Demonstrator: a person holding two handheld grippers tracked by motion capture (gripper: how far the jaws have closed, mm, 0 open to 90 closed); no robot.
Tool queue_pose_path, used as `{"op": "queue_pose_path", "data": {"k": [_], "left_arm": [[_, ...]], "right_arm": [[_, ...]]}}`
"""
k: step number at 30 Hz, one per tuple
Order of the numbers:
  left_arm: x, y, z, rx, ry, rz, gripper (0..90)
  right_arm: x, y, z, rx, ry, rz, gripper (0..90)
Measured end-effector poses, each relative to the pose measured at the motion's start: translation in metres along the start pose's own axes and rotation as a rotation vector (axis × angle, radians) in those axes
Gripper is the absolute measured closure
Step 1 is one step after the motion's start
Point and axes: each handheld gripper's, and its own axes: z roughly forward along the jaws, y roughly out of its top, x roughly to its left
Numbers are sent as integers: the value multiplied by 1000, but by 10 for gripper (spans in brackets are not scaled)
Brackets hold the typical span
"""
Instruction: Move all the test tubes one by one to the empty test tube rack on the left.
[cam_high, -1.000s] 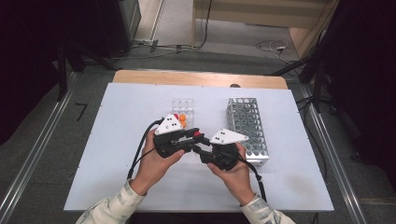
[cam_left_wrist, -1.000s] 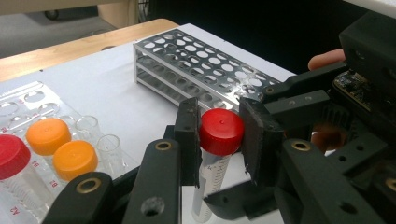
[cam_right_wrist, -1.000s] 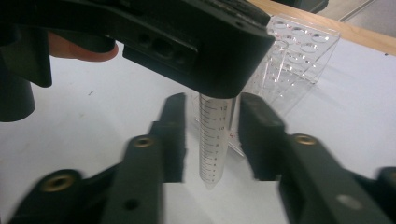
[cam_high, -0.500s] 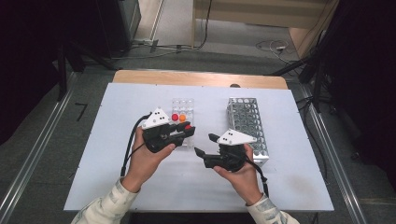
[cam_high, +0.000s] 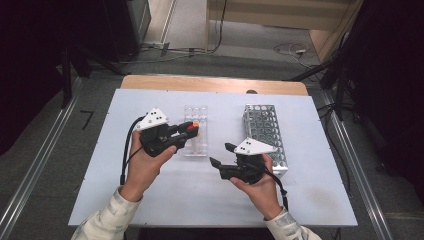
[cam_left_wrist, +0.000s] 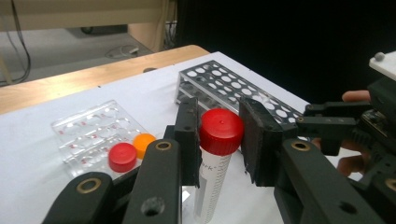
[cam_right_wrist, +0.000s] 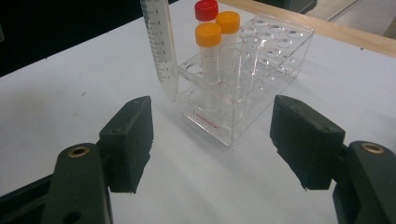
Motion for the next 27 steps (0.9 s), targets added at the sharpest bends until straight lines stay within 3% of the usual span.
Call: {"op": "queue_pose_path", "data": {"k": [13, 27], "left_arm": [[13, 5, -3, -37, 57, -6, 709], [20, 5, 6, -46, 120, 18, 709]], "right_arm": [[-1, 0, -1, 3, -5, 6, 298], [-2, -1, -2, 1, -6, 8, 302]]}}
